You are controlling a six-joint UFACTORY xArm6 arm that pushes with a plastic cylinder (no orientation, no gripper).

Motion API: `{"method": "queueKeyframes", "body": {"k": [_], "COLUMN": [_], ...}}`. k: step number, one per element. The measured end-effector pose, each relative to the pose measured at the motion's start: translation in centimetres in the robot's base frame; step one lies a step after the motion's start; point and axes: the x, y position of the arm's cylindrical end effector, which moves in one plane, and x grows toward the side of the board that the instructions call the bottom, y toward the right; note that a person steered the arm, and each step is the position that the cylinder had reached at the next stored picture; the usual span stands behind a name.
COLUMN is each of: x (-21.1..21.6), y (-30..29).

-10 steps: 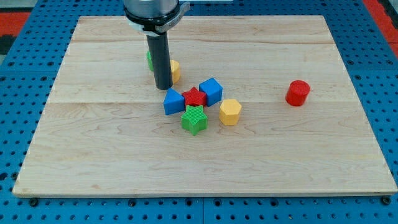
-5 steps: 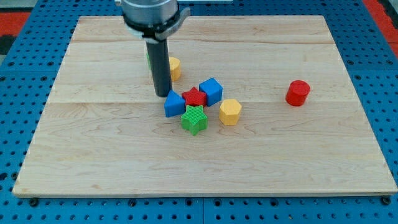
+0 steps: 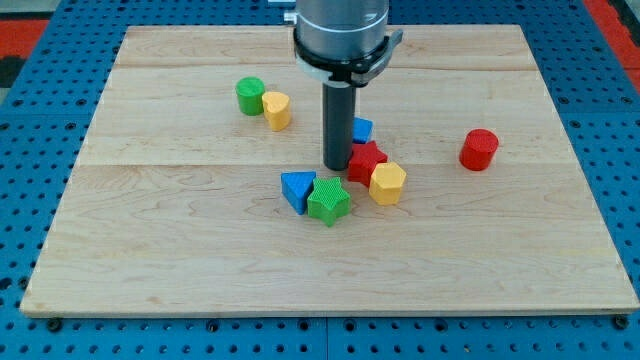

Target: Slide the blue cube towards the top right

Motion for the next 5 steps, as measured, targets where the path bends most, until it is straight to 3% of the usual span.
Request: {"method": "queueKeyframes", "body": {"k": [1,2,4,5], "x": [-6.1,-6.8,-14.7,-12.4], "y": [-0.1,1.6,4.9,6.8]}}
